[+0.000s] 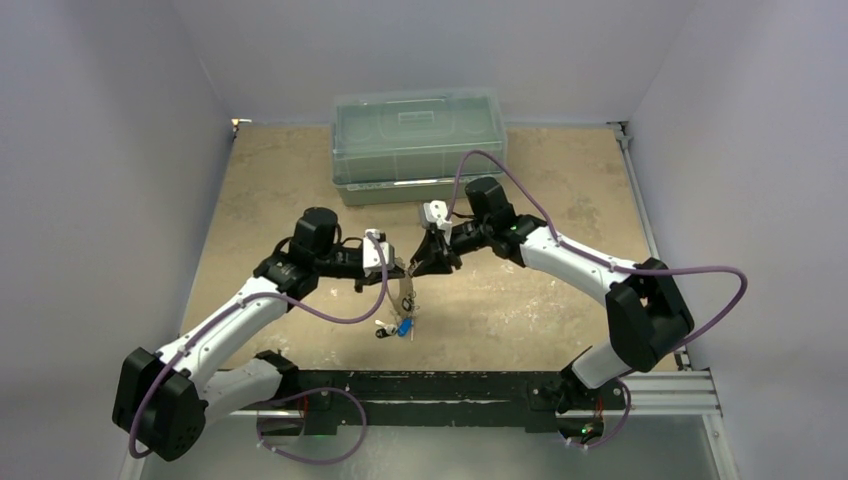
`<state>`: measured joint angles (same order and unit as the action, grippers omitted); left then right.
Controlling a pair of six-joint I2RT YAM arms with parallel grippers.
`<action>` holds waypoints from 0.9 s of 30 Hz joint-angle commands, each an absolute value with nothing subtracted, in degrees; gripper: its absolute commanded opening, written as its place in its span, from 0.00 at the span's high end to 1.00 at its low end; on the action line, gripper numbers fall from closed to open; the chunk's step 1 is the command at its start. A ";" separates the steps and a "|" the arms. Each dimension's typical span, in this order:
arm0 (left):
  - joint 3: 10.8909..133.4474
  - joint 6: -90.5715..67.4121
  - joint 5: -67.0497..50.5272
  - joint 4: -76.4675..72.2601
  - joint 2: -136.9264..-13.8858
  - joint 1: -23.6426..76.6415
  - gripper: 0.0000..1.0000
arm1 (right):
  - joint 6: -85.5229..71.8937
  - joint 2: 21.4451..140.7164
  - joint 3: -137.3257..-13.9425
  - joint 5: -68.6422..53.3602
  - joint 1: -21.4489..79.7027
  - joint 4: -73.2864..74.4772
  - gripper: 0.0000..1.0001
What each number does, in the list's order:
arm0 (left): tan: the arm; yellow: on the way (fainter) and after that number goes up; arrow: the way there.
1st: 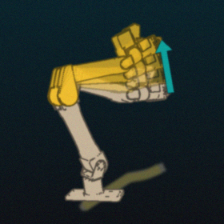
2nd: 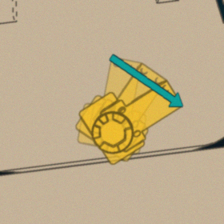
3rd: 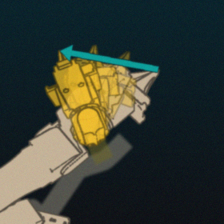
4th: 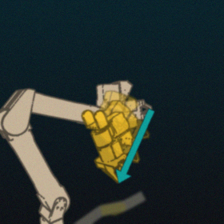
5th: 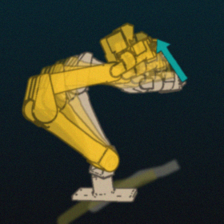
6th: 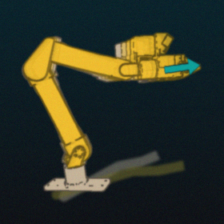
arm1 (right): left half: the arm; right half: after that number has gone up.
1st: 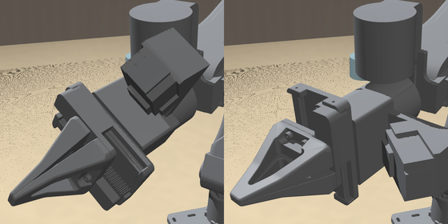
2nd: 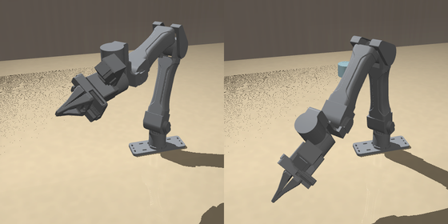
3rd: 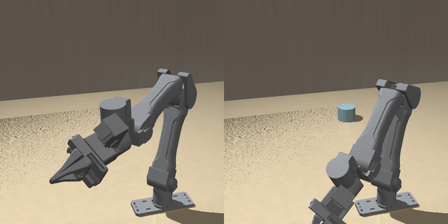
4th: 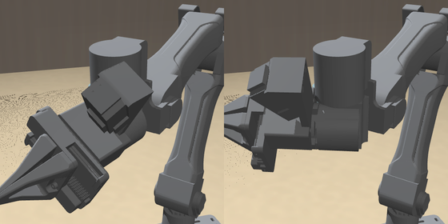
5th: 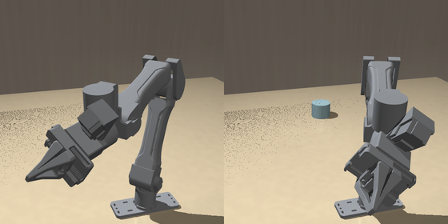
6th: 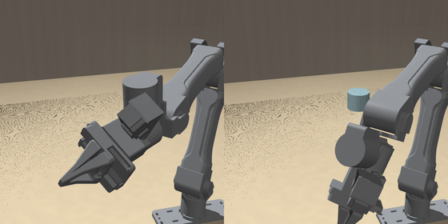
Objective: Remove the keys from the keyring
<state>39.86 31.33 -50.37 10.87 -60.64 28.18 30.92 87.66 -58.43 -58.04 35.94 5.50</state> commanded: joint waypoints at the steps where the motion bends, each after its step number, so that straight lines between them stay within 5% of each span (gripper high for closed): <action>1: 38.37 34.02 -50.37 11.73 -59.22 28.39 1.00 | 32.66 85.10 -57.68 -57.22 34.78 5.53 1.00; 18: 36.10 40.55 -47.49 10.83 -56.40 28.56 1.00 | 29.69 86.13 -58.17 -58.88 34.77 2.73 1.00; 27: 35.38 26.35 -48.09 -2.27 -60.91 28.61 0.69 | 30.63 86.18 -58.96 -59.42 34.78 4.32 1.00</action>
